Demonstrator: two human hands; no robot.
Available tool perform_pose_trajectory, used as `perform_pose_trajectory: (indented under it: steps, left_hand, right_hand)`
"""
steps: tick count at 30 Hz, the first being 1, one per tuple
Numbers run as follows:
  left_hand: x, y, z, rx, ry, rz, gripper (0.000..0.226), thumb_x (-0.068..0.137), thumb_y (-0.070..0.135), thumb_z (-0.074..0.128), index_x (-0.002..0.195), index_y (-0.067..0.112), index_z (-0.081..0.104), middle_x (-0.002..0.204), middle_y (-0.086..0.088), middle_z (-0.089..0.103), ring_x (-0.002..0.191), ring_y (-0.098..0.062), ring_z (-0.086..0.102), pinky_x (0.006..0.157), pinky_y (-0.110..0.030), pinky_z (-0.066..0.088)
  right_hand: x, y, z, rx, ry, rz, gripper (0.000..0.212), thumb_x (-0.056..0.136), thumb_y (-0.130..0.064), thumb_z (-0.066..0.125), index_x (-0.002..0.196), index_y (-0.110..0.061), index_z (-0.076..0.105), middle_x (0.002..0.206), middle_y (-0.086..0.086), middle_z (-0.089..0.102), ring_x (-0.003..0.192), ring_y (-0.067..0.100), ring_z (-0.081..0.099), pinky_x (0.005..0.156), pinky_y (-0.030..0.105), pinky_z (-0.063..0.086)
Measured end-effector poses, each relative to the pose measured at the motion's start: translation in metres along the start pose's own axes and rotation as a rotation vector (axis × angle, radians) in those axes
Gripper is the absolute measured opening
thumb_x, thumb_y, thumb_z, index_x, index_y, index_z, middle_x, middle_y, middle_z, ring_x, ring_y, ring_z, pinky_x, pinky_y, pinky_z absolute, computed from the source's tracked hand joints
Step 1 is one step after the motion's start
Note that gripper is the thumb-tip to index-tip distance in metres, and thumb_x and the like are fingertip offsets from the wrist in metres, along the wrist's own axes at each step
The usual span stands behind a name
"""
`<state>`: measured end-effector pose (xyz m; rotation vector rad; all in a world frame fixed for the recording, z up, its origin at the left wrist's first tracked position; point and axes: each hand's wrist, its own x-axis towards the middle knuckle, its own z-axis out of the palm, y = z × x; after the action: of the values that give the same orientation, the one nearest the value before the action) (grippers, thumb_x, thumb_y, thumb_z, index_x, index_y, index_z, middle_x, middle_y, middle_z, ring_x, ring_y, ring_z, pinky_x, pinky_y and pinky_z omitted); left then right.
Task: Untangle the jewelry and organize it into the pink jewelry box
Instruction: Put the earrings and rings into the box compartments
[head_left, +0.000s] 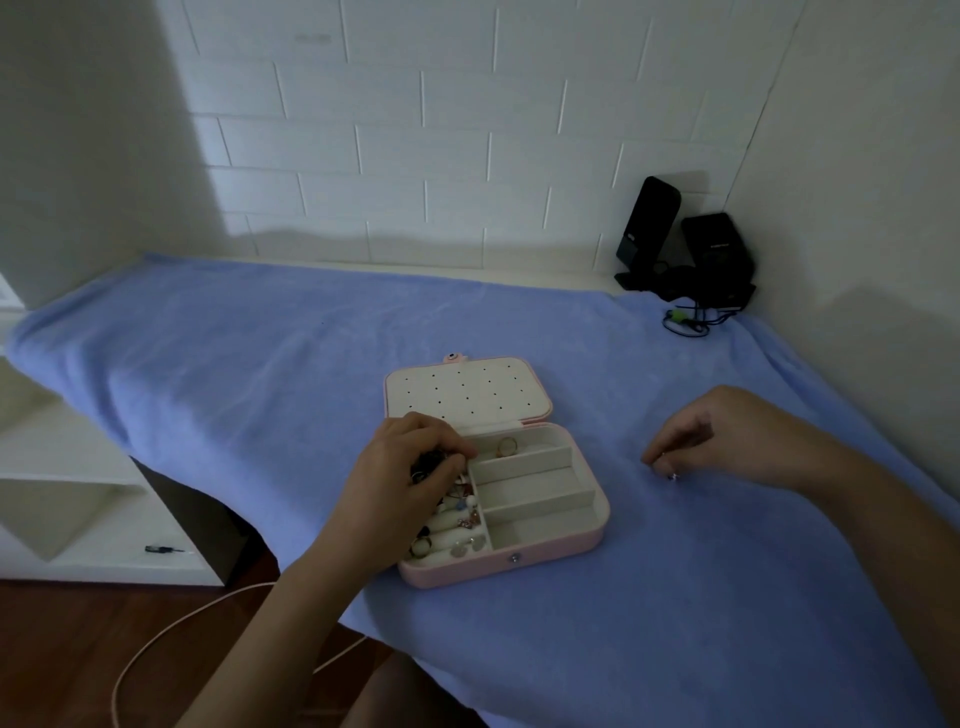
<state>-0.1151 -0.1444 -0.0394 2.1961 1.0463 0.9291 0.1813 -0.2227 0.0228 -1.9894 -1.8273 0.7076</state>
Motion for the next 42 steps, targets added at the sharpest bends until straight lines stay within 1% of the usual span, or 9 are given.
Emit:
perform_pose_trajectory:
  steps: [7,13,17,19,21,24,29,33,42]
  left_hand:
    - [0.001,0.004,-0.001,-0.008,0.01,-0.014,0.015,0.087,0.019,0.062,0.084,0.033,0.067,0.094,0.018,0.059,0.099,0.002,0.048,0.078,-0.003,0.033]
    - [-0.001,0.007,-0.006,-0.161,0.031,-0.078,0.019,0.088,0.016,0.062,0.083,0.034,0.066,0.091,0.016,0.063,0.089,0.0,0.055,0.073,-0.011,0.043]
    - [-0.005,0.01,-0.009,-0.264,0.103,-0.123,0.02,0.087,0.013,0.063,0.083,0.031,0.069,0.091,0.012,0.066,0.085,0.002,0.06,0.068,-0.009,0.045]
    - [-0.006,0.012,-0.011,-0.281,0.164,-0.132,0.022,0.086,0.012,0.063,0.081,0.033,0.068,0.091,0.013,0.066,0.086,0.004,0.059,0.068,-0.006,0.043]
    - [-0.007,0.016,-0.015,-0.289,0.205,-0.137,0.022,0.085,0.013,0.064,0.079,0.034,0.067,0.093,0.015,0.066,0.09,0.006,0.058,0.068,-0.004,0.043]
    - [-0.008,0.025,-0.021,-0.344,0.206,-0.119,0.02,0.084,0.012,0.066,0.08,0.032,0.068,0.095,0.013,0.067,0.093,0.006,0.059,0.069,-0.007,0.046]
    - [-0.018,0.046,-0.022,-0.478,0.091,-0.108,0.012,0.075,0.026,0.073,0.086,0.031,0.073,0.088,0.012,0.072,0.088,-0.006,0.066,0.076,-0.024,0.055]
    - [-0.025,0.058,-0.017,-0.619,0.041,-0.081,0.021,0.067,0.03,0.071,0.088,0.027,0.074,0.083,0.009,0.074,0.083,-0.006,0.069,0.071,-0.021,0.056]
    - [-0.026,0.047,-0.017,-0.737,0.144,-0.101,0.015,0.063,0.021,0.073,0.077,0.018,0.075,0.067,0.001,0.073,0.062,-0.012,0.069,0.061,-0.016,0.053]
  right_hand:
    - [0.001,-0.024,0.025,0.225,0.097,-0.039,0.019,0.077,0.0,0.072,0.081,-0.018,0.078,0.076,-0.004,0.075,0.076,0.002,0.069,0.07,0.005,0.047]
    - [0.009,-0.032,0.04,0.278,0.163,-0.051,0.016,0.074,0.002,0.074,0.08,-0.013,0.077,0.076,-0.003,0.075,0.077,0.006,0.071,0.07,0.008,0.049]
    - [0.009,-0.028,0.037,0.328,0.322,0.01,0.015,0.073,-0.003,0.077,0.077,-0.018,0.076,0.075,-0.004,0.075,0.074,0.002,0.069,0.069,0.007,0.049]
    - [0.004,-0.029,0.033,0.411,0.398,-0.006,0.017,0.076,-0.001,0.074,0.08,-0.018,0.075,0.078,-0.003,0.075,0.078,0.004,0.07,0.074,0.012,0.053]
    - [-0.001,-0.037,0.032,0.508,0.435,-0.041,0.017,0.078,0.001,0.071,0.083,-0.015,0.074,0.079,-0.003,0.075,0.079,0.006,0.07,0.071,0.012,0.053]
    - [-0.009,-0.056,0.033,0.639,0.439,-0.098,0.015,0.077,0.002,0.07,0.084,-0.011,0.073,0.081,0.002,0.075,0.081,0.012,0.071,0.068,0.013,0.053]
    - [-0.025,-0.094,0.05,0.84,0.415,-0.189,0.013,0.068,0.0,0.072,0.077,-0.009,0.074,0.079,0.008,0.074,0.075,0.016,0.071,0.067,0.018,0.055]
    - [-0.029,-0.113,0.07,0.935,0.364,-0.26,0.014,0.059,-0.009,0.073,0.072,-0.009,0.075,0.077,0.01,0.074,0.074,0.018,0.071,0.067,0.019,0.054]
    - [-0.025,-0.125,0.092,0.83,0.411,-0.319,0.017,0.066,-0.003,0.072,0.078,-0.015,0.075,0.076,0.004,0.074,0.075,0.016,0.071,0.069,0.017,0.054]
